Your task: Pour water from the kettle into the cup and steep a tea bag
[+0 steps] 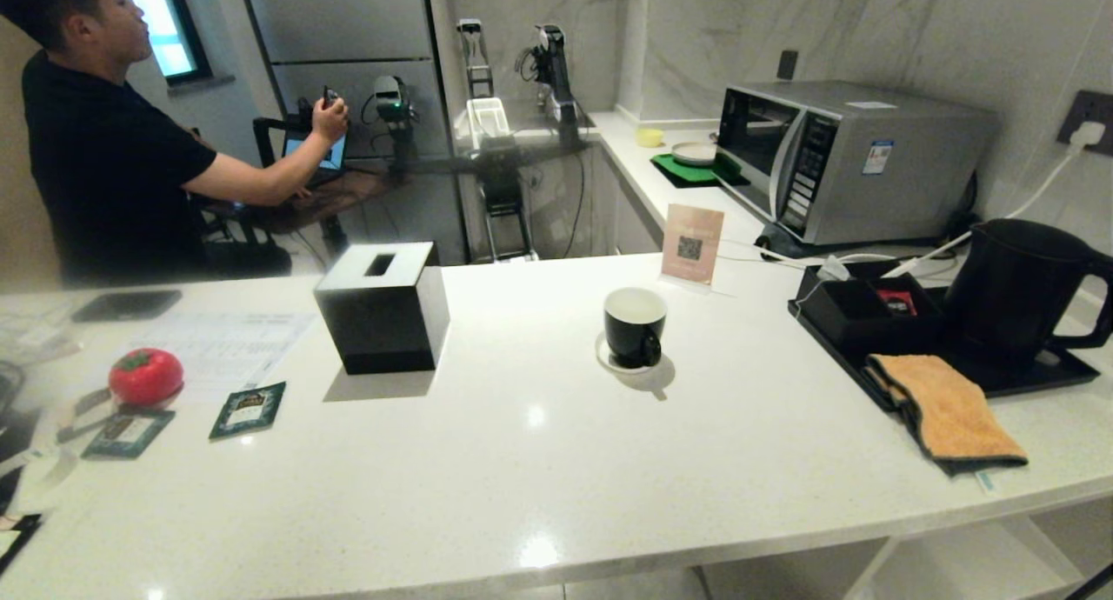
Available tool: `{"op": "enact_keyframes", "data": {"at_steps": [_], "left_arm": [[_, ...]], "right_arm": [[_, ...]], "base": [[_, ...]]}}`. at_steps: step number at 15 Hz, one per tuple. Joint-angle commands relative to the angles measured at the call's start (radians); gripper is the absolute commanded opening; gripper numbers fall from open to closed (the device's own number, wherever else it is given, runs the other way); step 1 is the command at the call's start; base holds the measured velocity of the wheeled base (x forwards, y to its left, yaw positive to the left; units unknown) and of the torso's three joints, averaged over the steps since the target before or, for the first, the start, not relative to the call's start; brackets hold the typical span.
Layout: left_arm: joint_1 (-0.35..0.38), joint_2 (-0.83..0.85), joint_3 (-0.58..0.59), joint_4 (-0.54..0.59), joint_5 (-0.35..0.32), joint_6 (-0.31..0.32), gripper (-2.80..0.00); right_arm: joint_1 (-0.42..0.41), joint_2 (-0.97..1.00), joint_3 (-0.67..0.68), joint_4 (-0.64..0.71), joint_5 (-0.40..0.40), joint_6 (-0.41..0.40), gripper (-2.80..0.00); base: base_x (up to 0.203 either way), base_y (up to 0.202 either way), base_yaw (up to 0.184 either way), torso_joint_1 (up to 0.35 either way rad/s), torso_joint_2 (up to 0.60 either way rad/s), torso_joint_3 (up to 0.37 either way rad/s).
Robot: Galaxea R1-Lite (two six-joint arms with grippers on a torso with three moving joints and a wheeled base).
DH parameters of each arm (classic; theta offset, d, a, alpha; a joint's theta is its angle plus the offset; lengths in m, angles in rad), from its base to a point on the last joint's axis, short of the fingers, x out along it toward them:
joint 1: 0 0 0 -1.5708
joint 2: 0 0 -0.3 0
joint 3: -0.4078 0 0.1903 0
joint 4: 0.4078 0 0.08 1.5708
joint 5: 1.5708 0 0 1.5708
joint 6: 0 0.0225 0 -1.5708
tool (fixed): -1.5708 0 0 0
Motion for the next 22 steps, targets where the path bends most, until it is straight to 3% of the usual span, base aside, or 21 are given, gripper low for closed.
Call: {"op": "enact_keyframes", "data": {"at_steps": [1,6,10,15,22], "left_arm": [[0.000,0.001,0.000,-0.001,0.000,-0.001,-2.80],[0.000,0.002,0.000,-0.001,0.000,-0.001,-2.80],[0.000,0.002,0.000,-0.001,0.000,-0.001,-2.80],[0.000,0.002,0.000,-0.001,0.000,-0.001,-2.80],[0.000,0.002,0.000,-0.001,0.000,-0.001,-2.80]], "right_arm": [[-0.021,0.167,-0.102,-0.004,0.000,-0.007,-2.80],[-0.024,0.400,-0.284,-0.049,0.011,-0.056,-2.80],[-0.027,0.521,-0.372,-0.041,0.117,-0.109,-2.80],[-0.027,0.702,-0.466,-0.035,0.132,-0.223,-2.80],[-0.020,0.953,-0.669,-0.020,0.133,-0.291,-2.80]], "base": [[0.000,0.000,0.000,0.000,0.00,0.000],[0.000,0.000,0.000,0.000,0.00,0.000],[0.000,0.000,0.000,0.000,0.00,0.000],[0.000,0.000,0.000,0.000,0.00,0.000],[0.000,0.000,0.000,0.000,0.00,0.000]]}}
